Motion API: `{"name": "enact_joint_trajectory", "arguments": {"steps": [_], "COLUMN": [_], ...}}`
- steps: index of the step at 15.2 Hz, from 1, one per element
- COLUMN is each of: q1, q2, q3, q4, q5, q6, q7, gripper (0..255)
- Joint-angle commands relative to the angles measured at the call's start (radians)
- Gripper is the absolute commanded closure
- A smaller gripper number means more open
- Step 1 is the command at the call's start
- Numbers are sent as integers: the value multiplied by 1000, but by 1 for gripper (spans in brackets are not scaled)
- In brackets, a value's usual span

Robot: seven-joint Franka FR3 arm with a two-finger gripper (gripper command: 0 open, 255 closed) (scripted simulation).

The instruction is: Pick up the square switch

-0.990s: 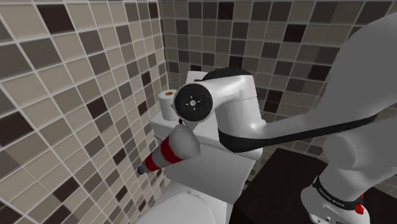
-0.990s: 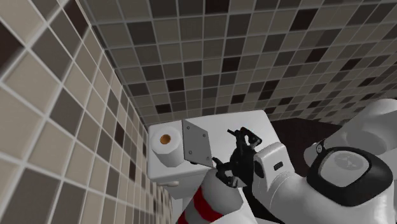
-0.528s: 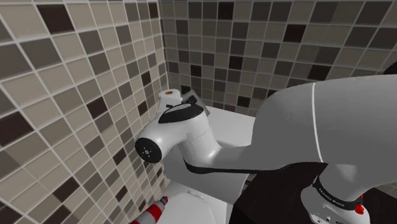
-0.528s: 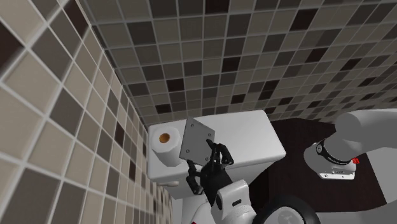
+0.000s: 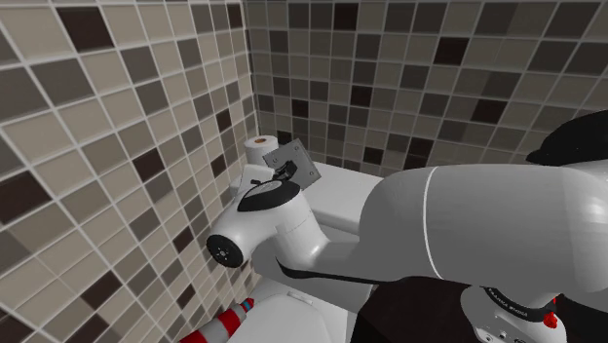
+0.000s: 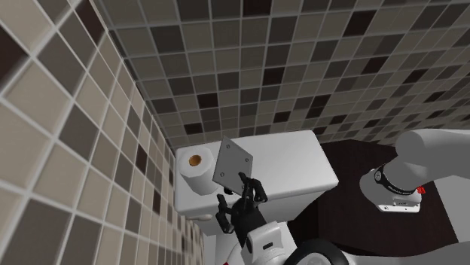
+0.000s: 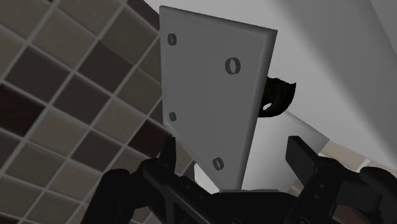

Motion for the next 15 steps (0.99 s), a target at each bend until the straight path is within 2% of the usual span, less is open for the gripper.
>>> {"name": "enact_joint_trajectory", "arguments": {"steps": [1,2,11,15], "q1": [-6,-5,-6,13], "q2": [-7,-6,-7,22], "q3": [8,6,8,-21], "q4": [4,4,4,8], "q5": [4,4,4,-8], "q6": [1,1,1,-16], "q7": [3,3,4,-23], "gripper": [0,255,255,255]}}
